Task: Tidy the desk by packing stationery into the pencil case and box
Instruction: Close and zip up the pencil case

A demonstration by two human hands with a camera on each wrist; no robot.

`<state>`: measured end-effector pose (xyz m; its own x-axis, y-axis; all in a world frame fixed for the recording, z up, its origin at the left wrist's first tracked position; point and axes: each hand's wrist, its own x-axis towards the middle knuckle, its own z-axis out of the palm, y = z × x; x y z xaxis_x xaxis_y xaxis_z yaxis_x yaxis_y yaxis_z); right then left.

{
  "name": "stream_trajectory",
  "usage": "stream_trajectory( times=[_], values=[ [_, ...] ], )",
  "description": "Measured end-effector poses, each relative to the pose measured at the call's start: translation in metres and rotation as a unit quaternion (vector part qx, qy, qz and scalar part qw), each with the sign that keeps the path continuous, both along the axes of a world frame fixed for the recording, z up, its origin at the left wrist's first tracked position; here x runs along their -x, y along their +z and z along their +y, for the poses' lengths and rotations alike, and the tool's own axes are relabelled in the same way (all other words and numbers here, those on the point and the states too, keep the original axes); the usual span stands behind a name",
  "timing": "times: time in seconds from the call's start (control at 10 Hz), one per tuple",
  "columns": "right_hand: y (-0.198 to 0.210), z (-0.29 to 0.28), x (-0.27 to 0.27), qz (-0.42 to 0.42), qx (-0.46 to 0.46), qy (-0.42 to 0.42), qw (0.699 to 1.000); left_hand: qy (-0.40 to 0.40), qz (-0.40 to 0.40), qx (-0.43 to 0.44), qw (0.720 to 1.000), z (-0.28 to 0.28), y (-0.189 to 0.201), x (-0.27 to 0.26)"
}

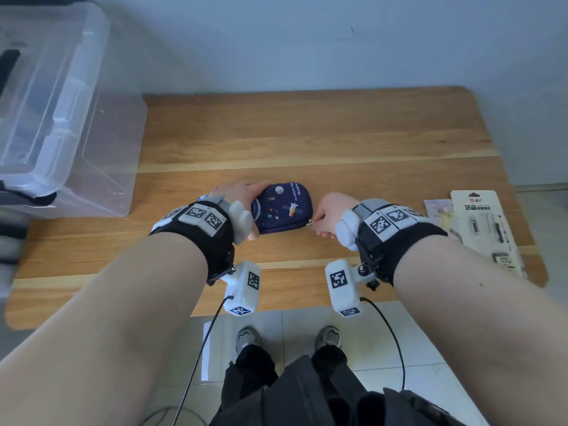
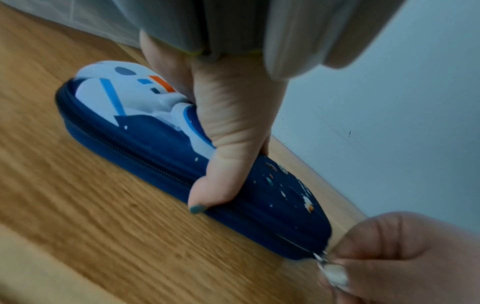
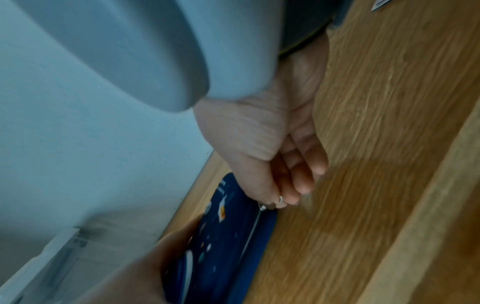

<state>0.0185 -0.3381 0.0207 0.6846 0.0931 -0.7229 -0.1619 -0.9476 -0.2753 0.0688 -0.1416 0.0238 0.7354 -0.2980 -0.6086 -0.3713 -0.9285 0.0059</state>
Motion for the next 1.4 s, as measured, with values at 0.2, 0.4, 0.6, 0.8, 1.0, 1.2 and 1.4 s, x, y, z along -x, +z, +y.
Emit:
stream_trajectory(
  times=[0.2,0.4,0.6,0.8,1.0,1.2,1.4],
  values=[
    [-0.009,0.011,-0.003,-0.023,0.04,0.039,0.998,0.053,0.008,0.008,0.999,-0.021,0.004,0.003],
    [-0.024,-0.01,0.004,-0.069,0.041,-0.051,0.995,0.103,0.023,0.065,0.992,-0.042,-0.011,0.017],
    [-0.031,-0.041,-0.011,-0.076,0.016,-0.161,0.984,0.144,0.051,0.188,0.97,-0.053,-0.012,0.031],
    [-0.015,-0.05,-0.036,0.0,0.071,-0.082,0.994,0.018,0.05,0.092,0.994,-0.083,-0.001,0.036],
    [-0.016,-0.059,-0.029,-0.09,0.058,-0.097,0.99,-0.141,-0.012,0.019,0.99,-0.097,0.009,0.024],
    [0.001,-0.052,-0.044,0.026,0.101,-0.011,0.994,-0.197,-0.01,0.008,0.98,-0.108,0.012,0.015],
    [0.01,-0.075,-0.025,0.013,0.116,0.026,0.993,-0.202,-0.03,0.002,0.979,-0.121,0.014,0.019]
  ],
)
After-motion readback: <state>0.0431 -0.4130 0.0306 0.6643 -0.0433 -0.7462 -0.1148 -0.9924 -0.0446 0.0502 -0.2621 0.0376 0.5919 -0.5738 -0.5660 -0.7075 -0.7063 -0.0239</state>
